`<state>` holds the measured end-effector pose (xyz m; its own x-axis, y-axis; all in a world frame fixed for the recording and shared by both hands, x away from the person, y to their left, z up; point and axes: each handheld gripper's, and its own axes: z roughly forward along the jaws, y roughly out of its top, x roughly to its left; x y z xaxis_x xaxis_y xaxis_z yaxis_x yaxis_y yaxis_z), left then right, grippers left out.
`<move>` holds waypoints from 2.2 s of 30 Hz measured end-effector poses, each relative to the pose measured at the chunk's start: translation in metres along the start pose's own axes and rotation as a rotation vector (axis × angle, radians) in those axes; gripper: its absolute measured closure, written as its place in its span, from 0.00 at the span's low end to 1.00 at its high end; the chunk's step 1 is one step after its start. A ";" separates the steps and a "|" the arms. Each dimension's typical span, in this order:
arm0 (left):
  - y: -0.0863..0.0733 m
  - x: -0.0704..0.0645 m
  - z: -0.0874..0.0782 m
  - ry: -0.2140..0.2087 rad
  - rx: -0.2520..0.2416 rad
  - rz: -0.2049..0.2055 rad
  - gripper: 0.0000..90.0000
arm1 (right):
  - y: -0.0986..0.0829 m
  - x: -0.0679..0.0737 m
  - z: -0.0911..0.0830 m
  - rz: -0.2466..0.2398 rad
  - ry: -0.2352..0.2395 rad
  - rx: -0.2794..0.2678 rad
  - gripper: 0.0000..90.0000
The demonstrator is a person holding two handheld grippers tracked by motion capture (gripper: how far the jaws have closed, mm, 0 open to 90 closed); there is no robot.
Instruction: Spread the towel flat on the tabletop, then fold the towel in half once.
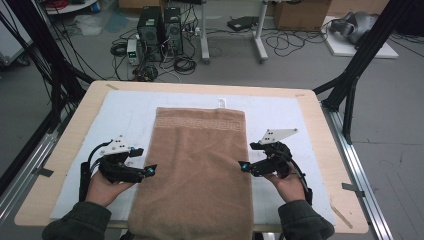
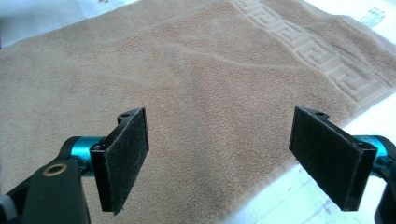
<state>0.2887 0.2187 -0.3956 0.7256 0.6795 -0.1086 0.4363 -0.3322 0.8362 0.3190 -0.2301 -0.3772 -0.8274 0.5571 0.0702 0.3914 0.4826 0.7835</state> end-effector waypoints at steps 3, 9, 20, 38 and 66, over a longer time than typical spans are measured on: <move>0.000 0.001 0.001 -0.001 0.003 0.003 0.23 | -0.002 0.002 0.002 -0.005 0.002 0.002 0.21; 0.000 0.003 0.003 -0.008 0.009 -0.016 0.23 | -0.007 0.000 0.005 0.003 0.009 0.010 0.21; 0.031 0.027 0.007 0.033 -0.004 -0.015 0.24 | 0.012 -0.019 0.006 -0.003 -0.030 0.032 0.22; 0.054 0.078 0.063 0.078 0.010 -0.126 0.35 | 0.033 -0.081 0.055 0.030 -0.112 0.116 0.38; 0.032 0.098 0.102 0.145 0.177 -0.131 0.96 | 0.008 -0.100 0.085 0.132 -0.064 0.160 0.93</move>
<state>0.4281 0.2078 -0.4348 0.5785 0.8067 -0.1206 0.6168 -0.3359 0.7118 0.4391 -0.2243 -0.4310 -0.7395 0.6620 0.1219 0.5575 0.5009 0.6621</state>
